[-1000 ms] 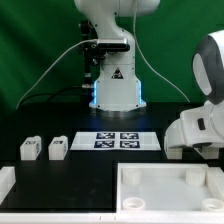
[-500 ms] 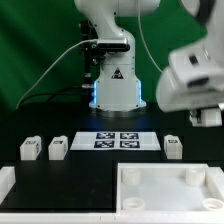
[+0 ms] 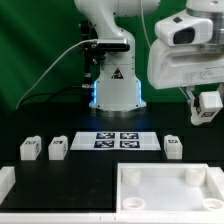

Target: Assemble one leg

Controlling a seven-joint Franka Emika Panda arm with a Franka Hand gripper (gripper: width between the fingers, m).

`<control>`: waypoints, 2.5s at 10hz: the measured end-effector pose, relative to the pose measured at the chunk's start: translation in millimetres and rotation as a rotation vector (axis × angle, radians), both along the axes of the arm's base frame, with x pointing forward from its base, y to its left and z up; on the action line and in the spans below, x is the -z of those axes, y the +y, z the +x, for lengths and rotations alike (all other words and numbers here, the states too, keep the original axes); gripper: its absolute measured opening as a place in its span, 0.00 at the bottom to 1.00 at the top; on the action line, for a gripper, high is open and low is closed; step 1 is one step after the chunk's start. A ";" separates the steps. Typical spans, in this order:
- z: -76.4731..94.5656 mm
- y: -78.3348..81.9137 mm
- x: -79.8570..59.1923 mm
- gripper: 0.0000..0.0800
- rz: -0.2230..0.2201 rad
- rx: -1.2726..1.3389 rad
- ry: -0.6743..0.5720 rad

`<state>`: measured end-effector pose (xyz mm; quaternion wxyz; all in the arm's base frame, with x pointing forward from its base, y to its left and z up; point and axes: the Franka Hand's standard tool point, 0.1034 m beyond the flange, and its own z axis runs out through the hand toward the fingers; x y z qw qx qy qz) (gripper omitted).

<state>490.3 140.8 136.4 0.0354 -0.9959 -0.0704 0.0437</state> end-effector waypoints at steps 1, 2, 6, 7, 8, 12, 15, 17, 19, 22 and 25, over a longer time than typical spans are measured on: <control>4.0 -2.9 -2.1 0.36 0.005 -0.011 -0.070; 35.9 -11.0 -17.1 0.36 0.007 -0.051 -0.201; 87.4 -10.3 -28.7 0.36 0.076 -0.080 -0.643; 87.0 -11.0 -29.5 0.36 0.090 -0.079 -0.726; 84.0 -12.3 -22.7 0.36 0.102 -0.077 -0.792; 111.1 -14.6 0.0 0.36 0.078 -0.083 -0.693; 130.6 -11.3 19.4 0.36 0.089 -0.060 -0.689; 133.7 -11.5 32.8 0.36 0.089 -0.055 -0.678; 133.7 -16.0 43.5 0.36 0.085 -0.056 -0.667; 129.8 -25.4 54.5 0.36 0.074 -0.063 -0.659; 125.8 -24.5 66.3 0.37 0.076 -0.062 -0.654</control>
Offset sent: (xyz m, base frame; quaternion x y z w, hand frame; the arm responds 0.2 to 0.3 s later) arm 0.0986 -0.0323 0.0218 -0.0533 0.2065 -0.1036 0.9715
